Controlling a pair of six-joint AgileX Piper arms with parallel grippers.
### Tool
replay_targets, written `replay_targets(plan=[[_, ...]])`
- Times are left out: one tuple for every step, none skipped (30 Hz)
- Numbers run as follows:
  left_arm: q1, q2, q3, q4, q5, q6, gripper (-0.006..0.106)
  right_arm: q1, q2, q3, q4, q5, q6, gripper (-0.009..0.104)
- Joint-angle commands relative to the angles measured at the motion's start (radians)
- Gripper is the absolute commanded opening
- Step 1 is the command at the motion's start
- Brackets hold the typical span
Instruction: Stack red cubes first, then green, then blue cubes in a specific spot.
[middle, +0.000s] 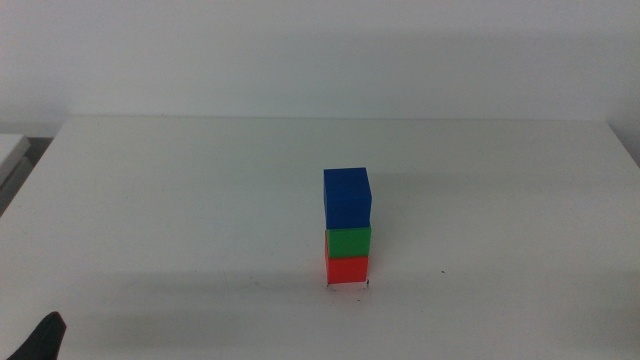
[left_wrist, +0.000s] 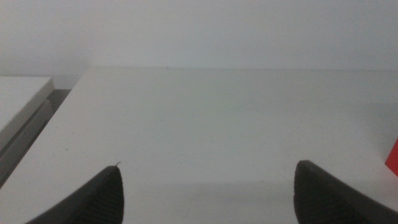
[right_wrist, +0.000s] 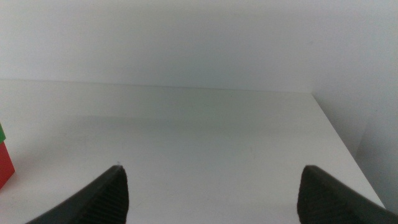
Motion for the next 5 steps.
replay_targets(plan=[[0.001, -0.003, 0.000, 0.001, -0.016, 0.000, 0.094, -0.008, -0.005, 0.004, -0.008, -0.010, -0.004, 0.093], [0.001, -0.003, 0.000, 0.001, -0.019, 0.000, 0.094, -0.008, -0.005, 0.004, -0.008, -0.010, -0.004, 0.093], [0.001, -0.003, 0.000, 0.001, -0.019, 0.000, 0.094, -0.008, -0.005, 0.004, -0.008, -0.010, -0.004, 0.093], [0.001, -0.003, 0.000, 0.001, -0.019, 0.000, 0.094, -0.008, -0.005, 0.004, -0.008, -0.010, -0.004, 0.093], [0.001, -0.003, 0.000, 0.005, -0.019, 0.000, 0.094, -0.008, -0.005, 0.004, -0.008, -0.010, -0.004, 0.093]])
